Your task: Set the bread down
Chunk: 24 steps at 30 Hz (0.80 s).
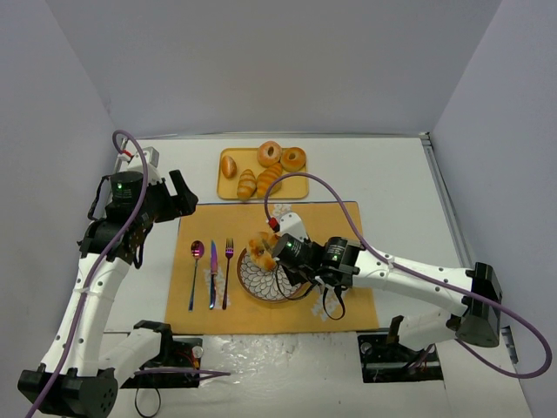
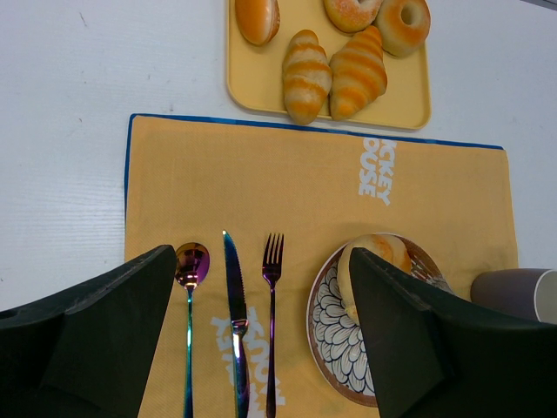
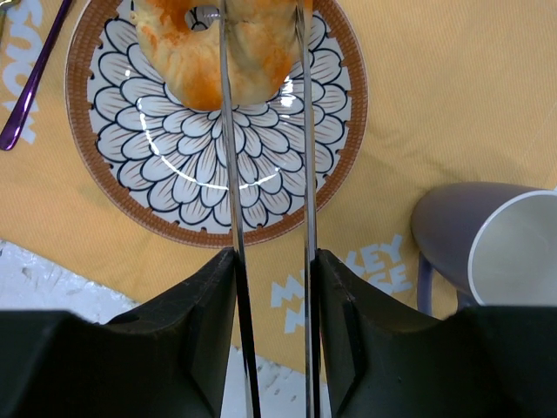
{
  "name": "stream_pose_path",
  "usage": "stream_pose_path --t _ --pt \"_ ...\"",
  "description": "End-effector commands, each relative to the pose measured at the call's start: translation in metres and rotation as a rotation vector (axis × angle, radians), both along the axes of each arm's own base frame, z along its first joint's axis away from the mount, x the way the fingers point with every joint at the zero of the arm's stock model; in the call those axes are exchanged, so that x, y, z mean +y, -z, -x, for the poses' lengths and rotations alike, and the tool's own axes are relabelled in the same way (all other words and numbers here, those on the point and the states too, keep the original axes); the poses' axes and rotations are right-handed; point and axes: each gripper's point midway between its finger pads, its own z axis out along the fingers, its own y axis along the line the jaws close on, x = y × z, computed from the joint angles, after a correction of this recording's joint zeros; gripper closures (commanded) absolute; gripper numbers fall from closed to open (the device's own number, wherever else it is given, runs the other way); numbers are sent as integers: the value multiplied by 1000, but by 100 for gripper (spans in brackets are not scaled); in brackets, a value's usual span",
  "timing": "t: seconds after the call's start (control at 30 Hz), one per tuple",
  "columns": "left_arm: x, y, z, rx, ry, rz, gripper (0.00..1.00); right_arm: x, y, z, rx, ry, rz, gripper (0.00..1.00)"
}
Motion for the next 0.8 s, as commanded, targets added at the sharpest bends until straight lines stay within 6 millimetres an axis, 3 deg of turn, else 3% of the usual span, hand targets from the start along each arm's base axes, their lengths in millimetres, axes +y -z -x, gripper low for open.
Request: stream_pose_path --t 0.0,0.77 --pt "-1 -21 -11 -82 3 12 23 7 -35 -6 -69 25 -85 64" --pt "-1 -22 -10 -85 1 11 23 8 -38 -5 -83 24 -76 57"
